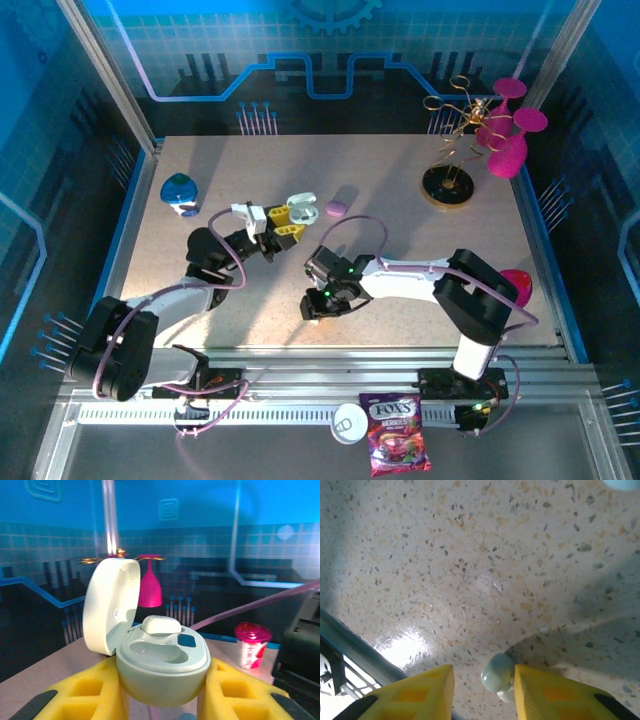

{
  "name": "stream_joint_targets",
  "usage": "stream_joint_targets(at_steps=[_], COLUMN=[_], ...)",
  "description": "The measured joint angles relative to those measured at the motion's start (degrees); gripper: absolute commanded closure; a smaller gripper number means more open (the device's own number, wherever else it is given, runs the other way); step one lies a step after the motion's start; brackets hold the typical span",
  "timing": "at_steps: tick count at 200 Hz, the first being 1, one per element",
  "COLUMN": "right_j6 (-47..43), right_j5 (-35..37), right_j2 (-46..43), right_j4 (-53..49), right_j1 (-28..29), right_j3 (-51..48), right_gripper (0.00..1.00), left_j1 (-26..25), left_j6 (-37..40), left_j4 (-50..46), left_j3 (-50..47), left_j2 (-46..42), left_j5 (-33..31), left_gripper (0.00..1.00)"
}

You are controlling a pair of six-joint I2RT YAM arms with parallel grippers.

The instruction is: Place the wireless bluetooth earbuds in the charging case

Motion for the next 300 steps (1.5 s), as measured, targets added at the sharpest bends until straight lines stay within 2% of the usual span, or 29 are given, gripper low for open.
stream_joint_targets(at_steps=[49,119,216,248,300], right_j6=[-2.0,-3.9,-3.9,-3.9,-3.9], right_j5=[1.7,2.7,3.1,4.4,4.7], right_j2=[2.9,6.6,7.0,2.2,-15.9], right_j4=[-4.8,-10.5,-12.0,-10.8,-4.3], right_j1=[0.0,0.1,0.1,-0.6,-8.1], right_j3=[4.5,8.7,9.7,5.8,-1.8], right_gripper=[0.71,0.80,0.82,0.82,0.83], left_j1=[0.5,0.7,0.7,0.7,0.7], left_j6=[1.5,1.9,1.9,1.6,1.6], left_j4=[-4.0,-5.1,-5.1,-4.8,-4.7], left_j3=[-0.2,-1.7,-1.7,-1.7,-1.7], left_j2=[-1.4,-1.9,-2.0,-1.9,-1.1], left_j5=[-3.6,-4.3,-4.3,-4.3,-3.6], left_gripper=[0.80,0.80,0.80,0.81,0.80])
